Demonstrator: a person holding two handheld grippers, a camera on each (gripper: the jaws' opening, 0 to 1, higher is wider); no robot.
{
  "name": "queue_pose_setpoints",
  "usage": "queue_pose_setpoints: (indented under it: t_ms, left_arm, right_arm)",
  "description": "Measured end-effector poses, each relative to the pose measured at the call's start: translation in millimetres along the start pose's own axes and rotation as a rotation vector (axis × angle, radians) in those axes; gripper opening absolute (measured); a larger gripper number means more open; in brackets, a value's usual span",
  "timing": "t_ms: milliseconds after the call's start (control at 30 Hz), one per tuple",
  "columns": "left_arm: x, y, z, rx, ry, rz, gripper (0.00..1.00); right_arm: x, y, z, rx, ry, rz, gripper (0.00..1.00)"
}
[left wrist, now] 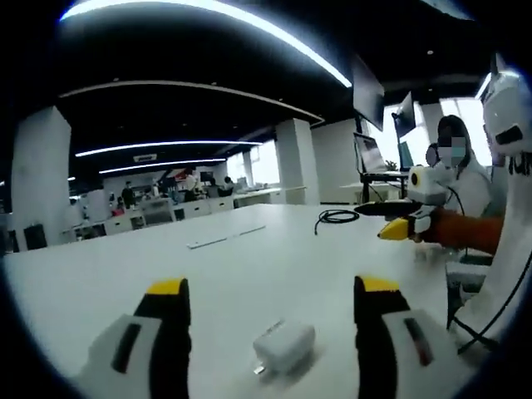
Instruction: Plug the desk Type‑C cable into the charger adapter.
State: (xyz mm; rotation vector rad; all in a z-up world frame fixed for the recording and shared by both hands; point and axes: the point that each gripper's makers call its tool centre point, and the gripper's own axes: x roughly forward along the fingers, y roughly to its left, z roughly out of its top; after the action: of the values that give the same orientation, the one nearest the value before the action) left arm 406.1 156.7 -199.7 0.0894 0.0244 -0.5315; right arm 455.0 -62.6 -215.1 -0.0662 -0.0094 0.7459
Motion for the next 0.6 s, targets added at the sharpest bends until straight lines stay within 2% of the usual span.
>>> queue_pose_setpoints:
  t_ms: [133, 267, 367, 600]
  left_arm:
    - [-5.3, 12.7, 2.4, -0.045, -0.031, 0.071, 0.82]
    - [-9.6, 13.5, 0.5, -0.061, -0.047, 0.088, 0.85]
    - [-11.9, 16.3, -2.6, -0.044, -0.036, 0.111, 0.89]
    - [-16.7, 25.4, 3.2, -0.072, -0.078, 0.162, 0.94]
  right_arm:
    - [-0.4, 0.0, 1.0, 0.001, -0.002, -0.003, 1.00]
    - [-0.8, -0.9, 1.8, -0.001, -0.002, -0.008, 1.00]
    - [-0.8, -1.7, 1.8, 0.000, -0.002, -0.009, 1.00]
    - [-0.7, -1.1, 2.2, -0.001, -0.005, -0.009, 1.00]
